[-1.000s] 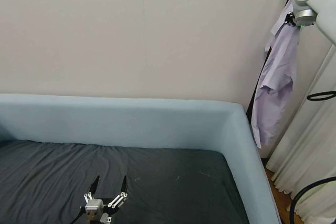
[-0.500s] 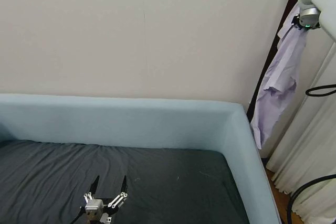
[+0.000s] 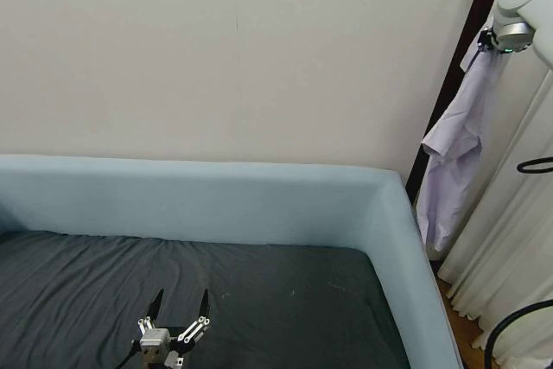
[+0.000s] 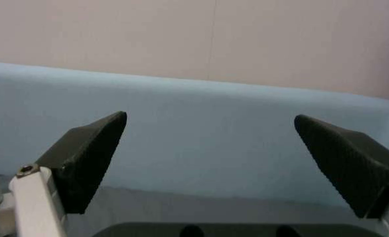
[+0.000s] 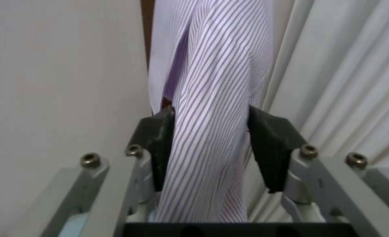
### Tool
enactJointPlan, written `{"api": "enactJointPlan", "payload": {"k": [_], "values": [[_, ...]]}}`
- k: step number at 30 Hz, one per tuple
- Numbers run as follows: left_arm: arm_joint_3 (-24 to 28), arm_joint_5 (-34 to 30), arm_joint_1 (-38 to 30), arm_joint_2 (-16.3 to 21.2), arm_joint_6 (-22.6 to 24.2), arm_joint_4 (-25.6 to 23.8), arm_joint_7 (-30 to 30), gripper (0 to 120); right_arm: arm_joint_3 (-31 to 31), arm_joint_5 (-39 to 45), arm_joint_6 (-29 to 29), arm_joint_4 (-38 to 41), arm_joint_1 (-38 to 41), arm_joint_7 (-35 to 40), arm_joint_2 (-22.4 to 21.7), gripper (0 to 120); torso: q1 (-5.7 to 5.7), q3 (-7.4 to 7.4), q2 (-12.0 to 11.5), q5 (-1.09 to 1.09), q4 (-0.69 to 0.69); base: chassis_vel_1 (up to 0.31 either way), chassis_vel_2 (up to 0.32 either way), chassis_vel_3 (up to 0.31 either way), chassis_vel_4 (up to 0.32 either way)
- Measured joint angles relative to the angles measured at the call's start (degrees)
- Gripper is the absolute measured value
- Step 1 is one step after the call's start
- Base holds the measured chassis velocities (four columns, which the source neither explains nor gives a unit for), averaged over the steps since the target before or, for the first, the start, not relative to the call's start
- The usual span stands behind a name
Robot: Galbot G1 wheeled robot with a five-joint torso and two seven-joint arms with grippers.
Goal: Pick up the clothes from the sofa and hang them on the clothes hanger.
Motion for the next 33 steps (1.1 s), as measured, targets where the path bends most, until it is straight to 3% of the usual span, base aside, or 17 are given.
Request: {"api": "enactJointPlan", "payload": {"k": [7, 8, 11, 14, 15, 17, 18, 19, 22, 25, 29, 33], "values": [[0.0, 0.0, 0.0, 0.0, 0.0, 0.0, 0.0, 100, 0.7, -0.1, 1.7, 20.1, -1.5, 0.5, -8.7, 71, 0.0, -0.01, 0.0, -0.03, 0.01, 0.0, 0.0, 0.0, 0.0], [0.0, 0.0, 0.0, 0.0, 0.0, 0.0, 0.0, 100, 0.7, -0.1, 1.7, 20.1, -1.5, 0.5, -8.7, 71, 0.0, -0.01, 0.0, -0.03, 0.01, 0.0, 0.0, 0.0, 0.0], [0.0, 0.0, 0.0, 0.0, 0.0, 0.0, 0.0, 100, 6.3, 0.7, 5.6, 32.1, -7.3, -1.9, -14.6, 85, 0.0, -0.01, 0.0, -0.02, 0.03, 0.0, 0.0, 0.0, 0.0], [0.0, 0.0, 0.0, 0.0, 0.0, 0.0, 0.0, 100, 9.3, 0.5, 7.6, 36.0, -10.6, -3.8, -17.2, 91, 0.0, -0.01, 0.0, -0.02, 0.04, 0.0, 0.0, 0.0, 0.0], [0.0, 0.0, 0.0, 0.0, 0.0, 0.0, 0.0, 100, 16.0, -3.4, 12.0, 41.9, -18.7, -9.3, -22.5, 96, 0.0, -0.01, 0.0, 0.01, 0.01, 0.0, 0.0, 0.0, 0.0], [0.0, 0.0, 0.0, 0.0, 0.0, 0.0, 0.0, 100, 26.4, -8.9, 16.9, 47.3, -31.4, -16.9, -28.7, 100, -0.01, -0.02, 0.0, 0.03, -0.06, 0.0, 0.0, 0.0, 0.0], [0.0, 0.0, 0.0, 0.0, 0.0, 0.0, 0.0, 100, 29.3, -9.8, 18.8, 49.5, -36.9, -19.3, -31.0, 100, -0.02, -0.03, 0.0, 0.03, -0.1, 0.0, 0.0, 0.0, 0.0], [0.0, 0.0, 0.0, 0.0, 0.0, 0.0, 0.0, 100, 29.3, -9.8, 18.8, 49.5, -36.9, -19.3, -31.0, 100, -0.02, -0.03, 0.0, 0.03, -0.1, 0.0, 0.0, 0.0, 0.0], [0.0, 0.0, 0.0, 0.0, 0.0, 0.0, 0.0, 100, 38.7, -13.0, 24.6, 54.6, -52.3, -24.0, -35.6, 100, -0.02, -0.02, 0.0, 0.01, -0.03, 0.0, 0.0, 0.0, 0.0], [0.0, 0.0, 0.0, 0.0, 0.0, 0.0, 0.0, 100, 41.1, -16.7, 28.6, 56.5, -58.9, -25.3, -36.1, 100, -0.02, -0.01, 0.0, -0.05, 0.01, 0.0, 0.0, 0.0, 0.0], [0.0, 0.0, 0.0, 0.0, 0.0, 0.0, 0.0, 100, 42.5, -21.1, 31.7, 57.0, -65.3, -26.3, -33.6, 100, -0.02, -0.01, 0.0, -0.02, 0.02, 0.0, 0.0, 0.0, 0.0], [0.0, 0.0, 0.0, 0.0, 0.0, 0.0, 0.0, 100, 45.3, -33.3, 37.8, 56.6, -79.1, -29.5, -24.6, 100, 0.0, 0.0, 0.0, 0.0, 0.0, 0.0, 0.0, 0.0, 0.0]]}}
